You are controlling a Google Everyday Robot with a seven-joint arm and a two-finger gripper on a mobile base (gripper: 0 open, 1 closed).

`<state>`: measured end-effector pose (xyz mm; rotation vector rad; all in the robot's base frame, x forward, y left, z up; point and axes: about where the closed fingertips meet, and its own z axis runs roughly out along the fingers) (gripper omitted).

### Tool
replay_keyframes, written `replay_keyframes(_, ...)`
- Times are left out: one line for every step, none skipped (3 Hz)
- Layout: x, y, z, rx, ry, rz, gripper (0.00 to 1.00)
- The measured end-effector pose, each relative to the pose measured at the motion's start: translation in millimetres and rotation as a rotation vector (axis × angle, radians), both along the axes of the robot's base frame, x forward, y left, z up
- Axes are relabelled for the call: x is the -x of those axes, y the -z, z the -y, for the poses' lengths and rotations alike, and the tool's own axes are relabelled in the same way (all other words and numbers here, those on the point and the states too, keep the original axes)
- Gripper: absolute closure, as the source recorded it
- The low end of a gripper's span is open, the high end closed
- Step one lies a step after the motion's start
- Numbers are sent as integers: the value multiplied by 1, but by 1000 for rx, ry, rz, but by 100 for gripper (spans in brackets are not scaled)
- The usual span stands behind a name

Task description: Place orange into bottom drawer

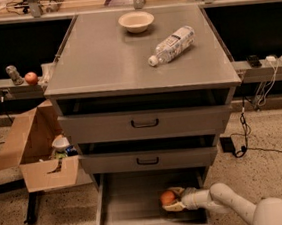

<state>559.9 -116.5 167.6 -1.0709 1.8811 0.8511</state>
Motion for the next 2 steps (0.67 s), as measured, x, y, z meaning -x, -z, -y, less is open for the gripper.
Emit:
replay_keyframes(0,0,0,0,0,0,0)
replay_keyframes(0,0,0,0,0,0,0)
